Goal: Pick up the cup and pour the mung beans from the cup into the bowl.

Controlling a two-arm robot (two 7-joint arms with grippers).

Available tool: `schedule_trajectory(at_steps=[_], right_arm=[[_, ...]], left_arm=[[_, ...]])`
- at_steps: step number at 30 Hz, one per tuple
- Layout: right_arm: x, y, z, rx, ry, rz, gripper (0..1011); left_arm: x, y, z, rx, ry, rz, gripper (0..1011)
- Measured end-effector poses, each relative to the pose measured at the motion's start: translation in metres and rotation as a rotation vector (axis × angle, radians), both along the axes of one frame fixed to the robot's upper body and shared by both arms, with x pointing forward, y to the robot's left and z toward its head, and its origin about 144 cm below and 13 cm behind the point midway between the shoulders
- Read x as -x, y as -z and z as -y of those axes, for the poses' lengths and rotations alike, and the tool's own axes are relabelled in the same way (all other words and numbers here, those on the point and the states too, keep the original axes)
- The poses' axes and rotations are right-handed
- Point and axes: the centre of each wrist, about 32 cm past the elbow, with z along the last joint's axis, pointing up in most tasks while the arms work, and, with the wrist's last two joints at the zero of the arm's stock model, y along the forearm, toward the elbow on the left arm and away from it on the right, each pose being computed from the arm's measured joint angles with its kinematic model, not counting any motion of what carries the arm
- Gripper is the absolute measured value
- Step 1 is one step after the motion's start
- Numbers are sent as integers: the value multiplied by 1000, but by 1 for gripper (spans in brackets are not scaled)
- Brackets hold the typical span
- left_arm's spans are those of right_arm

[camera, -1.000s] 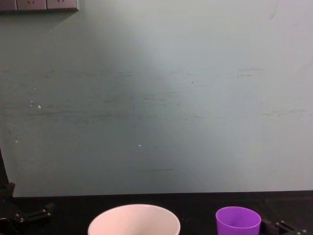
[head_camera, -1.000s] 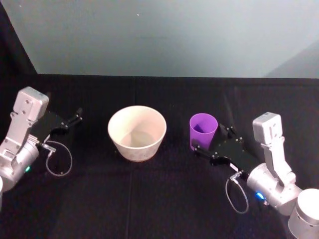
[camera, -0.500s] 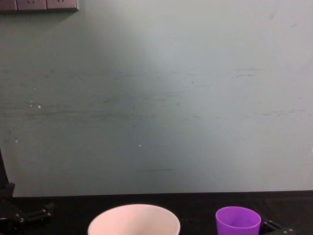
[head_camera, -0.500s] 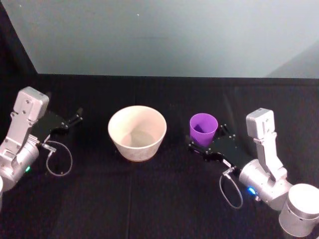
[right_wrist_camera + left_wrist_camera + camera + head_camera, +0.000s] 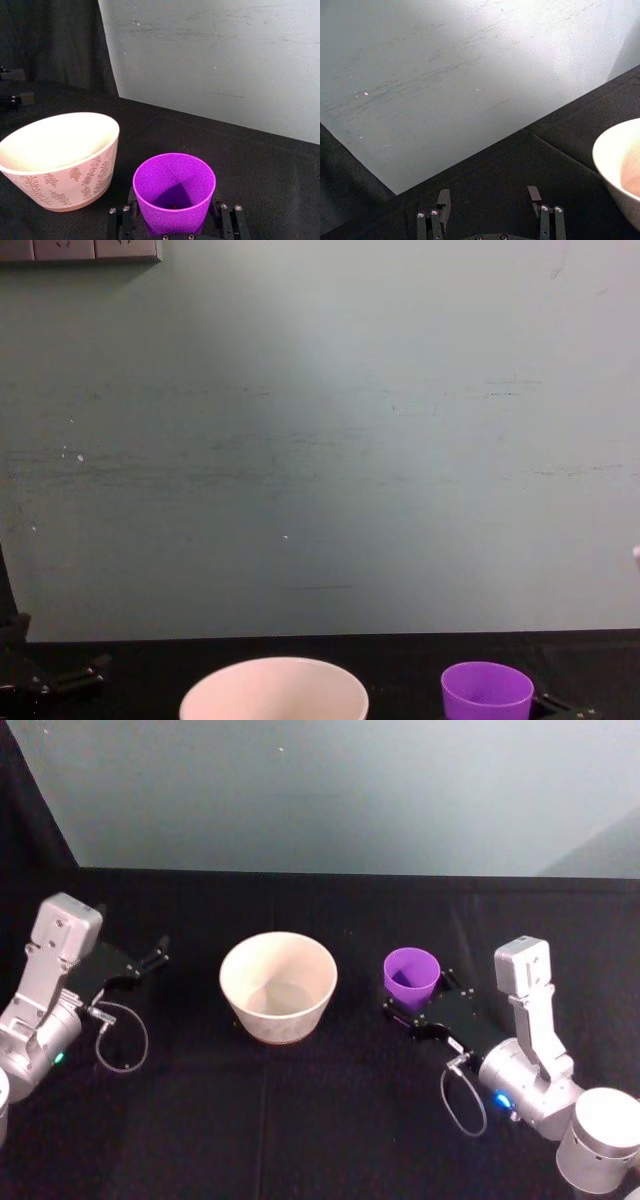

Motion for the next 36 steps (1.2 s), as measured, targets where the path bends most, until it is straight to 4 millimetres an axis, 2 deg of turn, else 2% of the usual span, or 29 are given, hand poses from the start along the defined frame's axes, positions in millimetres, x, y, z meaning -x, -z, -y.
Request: schedule_trajectory(at_steps=[5, 12, 18, 27, 32, 36], right_arm=[[0, 1, -1, -1, -4, 0, 757], [2, -4, -2, -6, -15, 19, 724], [6, -22, -1, -17, -19, 55, 724], [7, -63, -2, -32, -46, 95, 724], [6, -74, -4, -34, -51, 104, 724], [6, -73, -3, -34, -50, 102, 724]], left_arm=[[0, 0, 0, 0, 0, 0, 1000], [0, 0, 0, 0, 0, 0, 1000], [0, 0, 0, 0, 0, 0, 1000], [0, 0, 0, 0, 0, 0, 1000], [0, 0, 0, 0, 0, 0, 1000], [0, 0, 0, 0, 0, 0, 1000]])
